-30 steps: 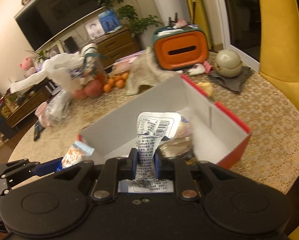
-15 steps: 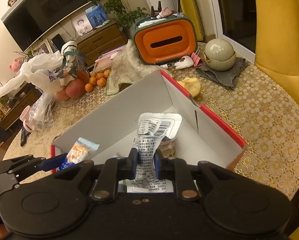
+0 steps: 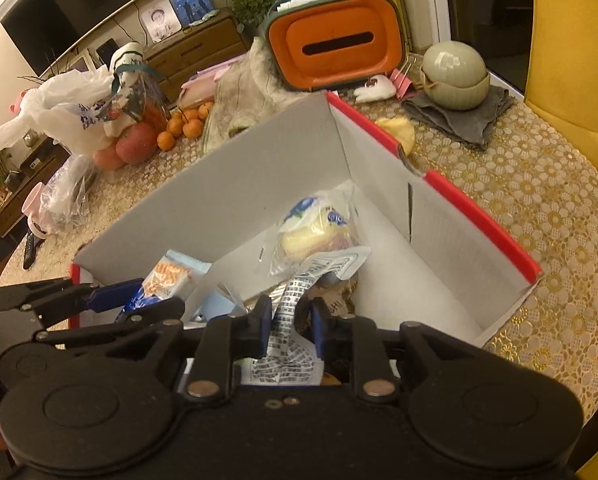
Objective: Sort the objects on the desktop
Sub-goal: 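Carry the blue packet and foil wrapper over the red shoebox with both tools, then open the left tool dropping the blue packet while the right tool releases the wrapper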
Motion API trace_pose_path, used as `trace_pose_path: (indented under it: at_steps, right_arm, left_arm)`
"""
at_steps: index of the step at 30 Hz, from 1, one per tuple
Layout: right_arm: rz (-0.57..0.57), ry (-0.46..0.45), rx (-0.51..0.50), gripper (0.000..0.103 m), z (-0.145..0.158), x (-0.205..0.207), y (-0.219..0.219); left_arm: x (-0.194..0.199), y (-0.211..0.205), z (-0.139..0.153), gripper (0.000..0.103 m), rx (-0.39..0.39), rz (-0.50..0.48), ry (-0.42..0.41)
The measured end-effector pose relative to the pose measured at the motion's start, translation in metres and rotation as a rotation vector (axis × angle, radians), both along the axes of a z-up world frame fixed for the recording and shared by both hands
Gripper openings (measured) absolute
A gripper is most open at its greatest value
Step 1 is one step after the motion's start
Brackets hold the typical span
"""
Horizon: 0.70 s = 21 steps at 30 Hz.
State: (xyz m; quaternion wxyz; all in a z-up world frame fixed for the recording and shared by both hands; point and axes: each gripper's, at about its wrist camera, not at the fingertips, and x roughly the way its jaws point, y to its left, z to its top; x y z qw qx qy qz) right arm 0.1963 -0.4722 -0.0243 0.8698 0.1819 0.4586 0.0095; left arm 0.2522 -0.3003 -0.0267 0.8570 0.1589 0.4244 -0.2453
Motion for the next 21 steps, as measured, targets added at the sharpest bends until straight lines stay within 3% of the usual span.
trace_pose_path:
  at_steps: [7,8,10,11,15,18,21]
  right_arm:
    - [0.004,0.014,-0.007,0.028,-0.001,-0.001,0.001]
    - [0.005,0.017,-0.009,0.028,-0.001,-0.001,0.001]
    - [0.009,0.016,-0.007,0.029,0.000,-0.003,0.001]
    - [0.010,0.017,-0.006,0.029,0.001,-0.003,0.000]
    - [0.011,0.010,-0.002,0.034,0.007,-0.008,-0.002]
    - [0.012,0.000,-0.012,0.043,0.013,-0.011,-0.002]
    - [0.019,-0.010,-0.020,0.045,0.019,-0.017,0.000]
  left_arm:
    - [0.003,0.001,-0.002,0.040,0.003,0.006,0.007]
    - [0.003,0.001,-0.001,0.043,0.000,0.007,0.005]
    - [0.001,0.003,0.002,0.062,-0.002,0.021,-0.010]
    - [0.001,0.005,0.004,0.064,-0.012,0.026,-0.015]
    - [0.000,0.015,0.011,0.066,-0.067,0.037,0.015]
    - [-0.008,0.016,0.016,0.066,-0.074,0.025,0.006]
    - [-0.017,0.017,0.023,0.066,-0.087,0.013,0.000]
